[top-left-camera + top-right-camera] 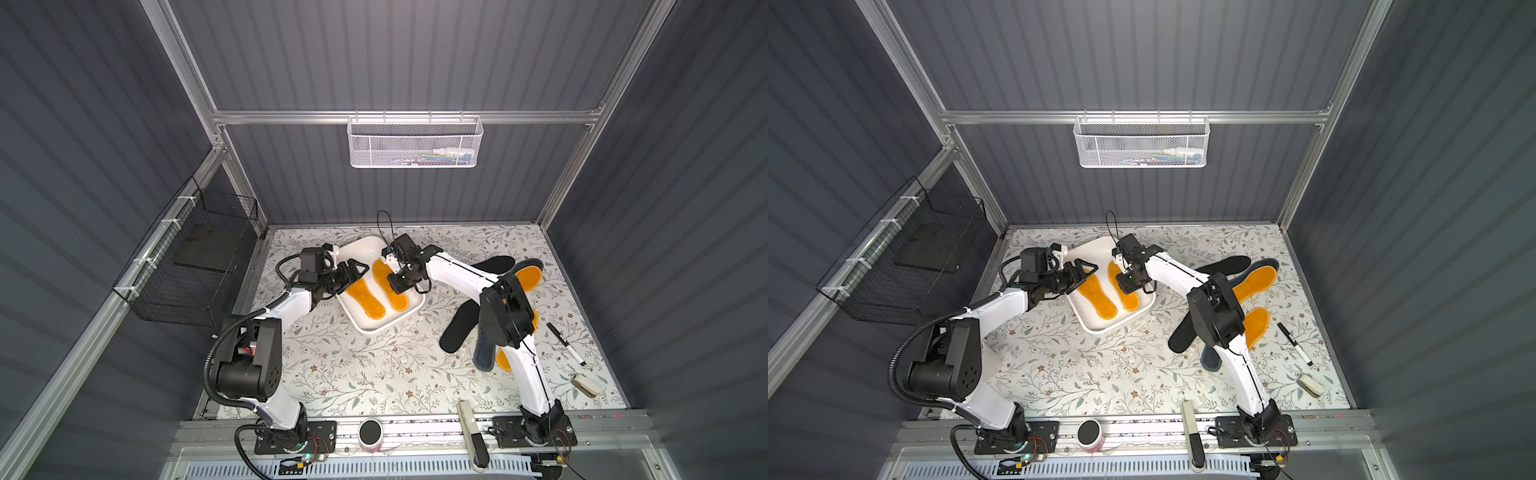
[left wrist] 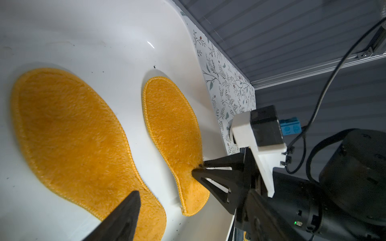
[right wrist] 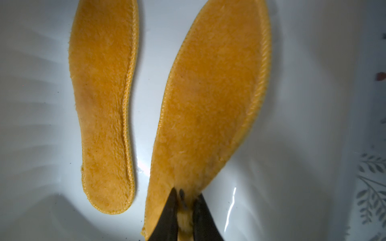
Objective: Put the insoles into the storage box
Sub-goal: Place the insole in the storage box.
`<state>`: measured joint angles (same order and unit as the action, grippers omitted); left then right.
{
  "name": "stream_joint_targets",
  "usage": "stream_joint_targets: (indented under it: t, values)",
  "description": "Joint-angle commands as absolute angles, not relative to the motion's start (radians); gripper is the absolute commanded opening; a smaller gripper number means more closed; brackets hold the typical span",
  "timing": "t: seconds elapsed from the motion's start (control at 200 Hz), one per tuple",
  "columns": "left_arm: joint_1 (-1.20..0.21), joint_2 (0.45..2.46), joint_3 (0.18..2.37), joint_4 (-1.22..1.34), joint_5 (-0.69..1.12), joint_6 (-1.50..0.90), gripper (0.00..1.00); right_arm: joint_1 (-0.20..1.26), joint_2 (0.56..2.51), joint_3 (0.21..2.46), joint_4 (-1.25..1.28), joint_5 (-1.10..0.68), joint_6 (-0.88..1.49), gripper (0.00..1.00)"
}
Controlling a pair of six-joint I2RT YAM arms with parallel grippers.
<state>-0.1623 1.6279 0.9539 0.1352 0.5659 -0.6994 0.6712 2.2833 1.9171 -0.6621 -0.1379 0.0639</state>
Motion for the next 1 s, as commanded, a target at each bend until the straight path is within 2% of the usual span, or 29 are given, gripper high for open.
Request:
stream_joint_targets:
  t: [0.0,0.465,0.73,0.996]
  values:
    - [-0.156,1.618,0.943,0.141,0.589,-0.69,0.81,0.68,2.322,1.937,-0.653,-0.119,0.079,0.17]
    - [-0.156,1.614,0.936,0.143,0.588,-0.69,0.81,0.683,2.349,1.937,-0.619,-0.106,0.102,0.2]
    - [-0.155,1.615,0.934,0.143,0.589,-0.69,0.82,0.683,2.337,1.934,-0.607,-0.103,0.106,0.29]
    - [-0.155,1.618,0.934,0.143,0.585,-0.691,0.82,0.683,2.272,1.89,-0.57,-0.116,0.101,0.33]
